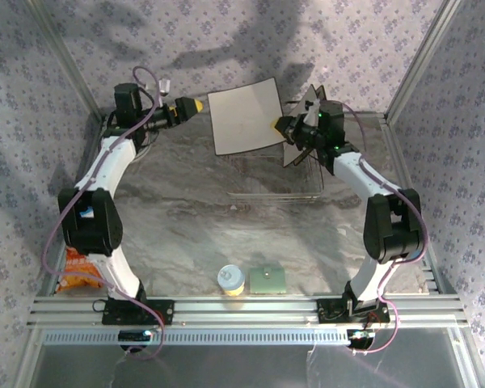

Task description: Unload the plates from the dish rack

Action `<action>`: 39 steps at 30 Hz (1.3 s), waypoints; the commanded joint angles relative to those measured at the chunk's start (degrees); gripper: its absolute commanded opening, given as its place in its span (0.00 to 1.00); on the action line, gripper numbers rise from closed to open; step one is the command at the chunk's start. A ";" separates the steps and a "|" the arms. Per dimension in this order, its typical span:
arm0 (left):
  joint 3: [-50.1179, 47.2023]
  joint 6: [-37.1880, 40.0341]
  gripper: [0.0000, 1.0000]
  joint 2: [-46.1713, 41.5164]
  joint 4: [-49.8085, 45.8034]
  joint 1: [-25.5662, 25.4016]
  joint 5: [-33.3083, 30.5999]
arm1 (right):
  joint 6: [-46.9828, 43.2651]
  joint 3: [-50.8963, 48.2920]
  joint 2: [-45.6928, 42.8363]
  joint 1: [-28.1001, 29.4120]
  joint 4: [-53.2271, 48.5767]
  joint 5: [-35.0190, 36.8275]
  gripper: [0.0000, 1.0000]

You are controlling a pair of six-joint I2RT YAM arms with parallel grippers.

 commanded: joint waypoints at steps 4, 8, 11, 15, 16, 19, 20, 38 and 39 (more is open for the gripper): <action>-0.36 -7.26 0.99 3.06 6.90 -0.69 5.07 | 0.62 8.19 -1.09 1.82 9.06 -3.25 0.00; -0.26 -6.57 0.99 3.18 5.76 -0.90 4.71 | 0.20 9.61 -0.63 2.57 8.31 -3.42 0.00; 0.01 -6.51 0.99 3.26 5.55 -1.08 4.71 | 0.14 10.45 -0.11 3.19 8.04 -3.60 0.00; -0.49 -10.54 0.94 3.81 9.94 -1.50 6.40 | 0.09 11.79 1.00 4.07 7.79 -3.60 0.00; -0.69 -12.51 0.91 4.19 11.50 -1.43 6.85 | 0.12 12.10 1.23 4.19 7.77 -3.60 0.00; -1.31 -16.85 0.82 5.02 16.40 -1.45 7.89 | 0.07 13.32 2.08 4.52 7.43 -3.69 0.00; -1.52 -17.39 0.76 5.01 16.86 -1.40 7.98 | 0.01 13.79 2.39 4.69 7.25 -3.69 0.00; -0.97 -15.10 0.15 3.69 11.67 -1.84 8.33 | -0.54 17.97 4.99 5.41 5.34 -4.74 0.00; -0.78 -15.05 0.06 3.69 11.34 -1.76 8.25 | -0.63 18.01 4.98 5.43 5.15 -4.73 0.00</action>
